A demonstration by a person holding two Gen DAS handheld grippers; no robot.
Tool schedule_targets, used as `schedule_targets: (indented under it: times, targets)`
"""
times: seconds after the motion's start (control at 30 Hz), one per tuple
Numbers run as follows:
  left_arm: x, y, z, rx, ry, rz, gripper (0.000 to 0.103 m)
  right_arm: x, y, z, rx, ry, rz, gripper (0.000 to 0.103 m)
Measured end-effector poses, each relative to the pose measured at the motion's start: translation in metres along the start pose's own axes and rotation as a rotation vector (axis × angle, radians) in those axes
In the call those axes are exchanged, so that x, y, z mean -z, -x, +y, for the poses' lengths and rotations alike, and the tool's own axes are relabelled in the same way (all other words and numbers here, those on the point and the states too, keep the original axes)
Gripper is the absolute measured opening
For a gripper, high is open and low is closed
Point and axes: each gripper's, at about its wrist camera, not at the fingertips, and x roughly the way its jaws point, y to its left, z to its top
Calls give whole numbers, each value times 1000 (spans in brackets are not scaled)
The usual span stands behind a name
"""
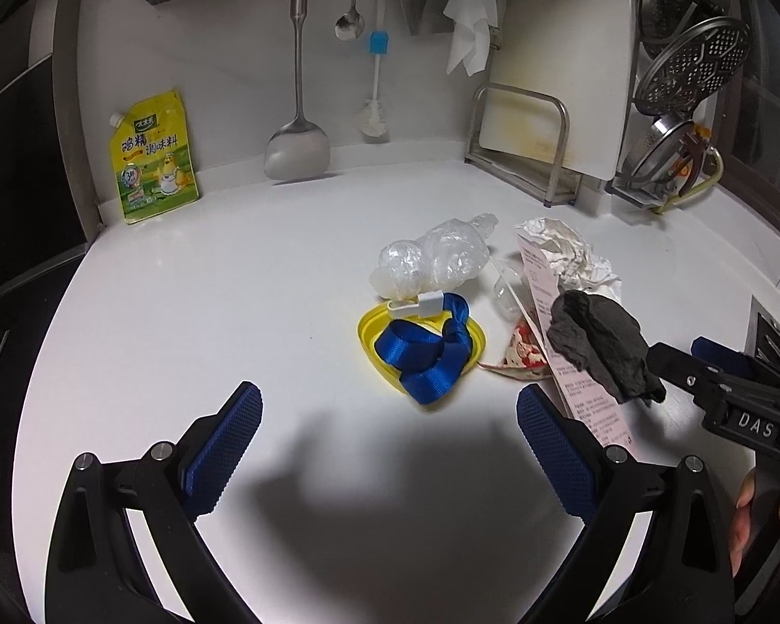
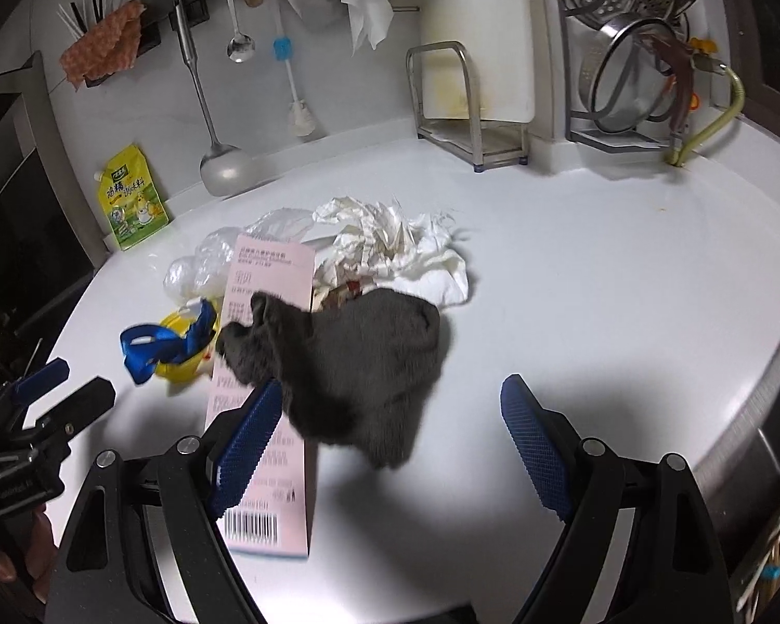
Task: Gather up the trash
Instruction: 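Close the right tool on the dark grey cloth and lift it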
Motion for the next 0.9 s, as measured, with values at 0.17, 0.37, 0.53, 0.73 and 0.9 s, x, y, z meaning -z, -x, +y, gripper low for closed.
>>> schedule_targets:
  times: [0.17, 0.37, 0.53, 0.73, 0.9]
  targets:
    - [-4, -10, 9, -10, 26, 16, 97, -10, -15, -4, -13, -6, 26, 82]
    - [-6, -14, 10, -21, 27, 20, 97, -13, -34, -6, -11, 2, 69, 82]
    - [-4, -16, 8, -14, 28, 28, 97, -12, -45, -3, 4, 37, 91, 80]
    - [-3, -18, 4, -11, 27, 35, 97, -16, -48, 2, -44, 52, 104, 35]
    - [-4, -14, 2, -10, 24, 25, 97, -21, -32, 2, -71, 56, 60, 23]
